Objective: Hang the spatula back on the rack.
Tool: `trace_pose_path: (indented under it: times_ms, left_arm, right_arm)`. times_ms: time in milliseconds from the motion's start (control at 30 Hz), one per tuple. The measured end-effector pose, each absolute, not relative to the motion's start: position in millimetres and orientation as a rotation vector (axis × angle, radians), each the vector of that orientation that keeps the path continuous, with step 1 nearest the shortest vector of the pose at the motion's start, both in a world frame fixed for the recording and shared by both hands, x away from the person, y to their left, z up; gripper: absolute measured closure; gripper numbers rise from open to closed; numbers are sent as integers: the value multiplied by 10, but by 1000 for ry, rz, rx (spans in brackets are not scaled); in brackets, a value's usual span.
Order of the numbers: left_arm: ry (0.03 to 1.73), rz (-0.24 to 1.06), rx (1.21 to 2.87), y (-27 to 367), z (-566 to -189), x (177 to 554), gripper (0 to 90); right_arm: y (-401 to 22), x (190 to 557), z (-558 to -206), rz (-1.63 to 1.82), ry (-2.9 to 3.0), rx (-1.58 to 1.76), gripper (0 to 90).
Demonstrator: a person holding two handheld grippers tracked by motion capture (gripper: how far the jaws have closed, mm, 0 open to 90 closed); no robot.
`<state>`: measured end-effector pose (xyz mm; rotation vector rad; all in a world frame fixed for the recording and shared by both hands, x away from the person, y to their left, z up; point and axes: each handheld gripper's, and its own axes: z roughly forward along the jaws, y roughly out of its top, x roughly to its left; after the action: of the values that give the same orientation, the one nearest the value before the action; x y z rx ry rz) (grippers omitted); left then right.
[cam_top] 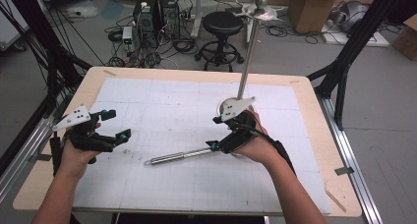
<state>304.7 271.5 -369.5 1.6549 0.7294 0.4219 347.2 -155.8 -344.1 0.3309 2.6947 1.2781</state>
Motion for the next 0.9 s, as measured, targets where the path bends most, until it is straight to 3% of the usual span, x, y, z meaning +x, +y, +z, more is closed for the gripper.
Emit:
trace_pose_path:
  times_ms: [567, 900]
  left_arm:
    - [724, 431, 1642, 2743, -3673, 3041, 17]
    - [721, 422, 1627, 2762, -3650, 3035, 17]
  right_arm:
    - [-939, 3608, -3575, 1122, 2879, 162, 181]
    - [-607, 3621, -3744, 1004, 2964, 84, 257]
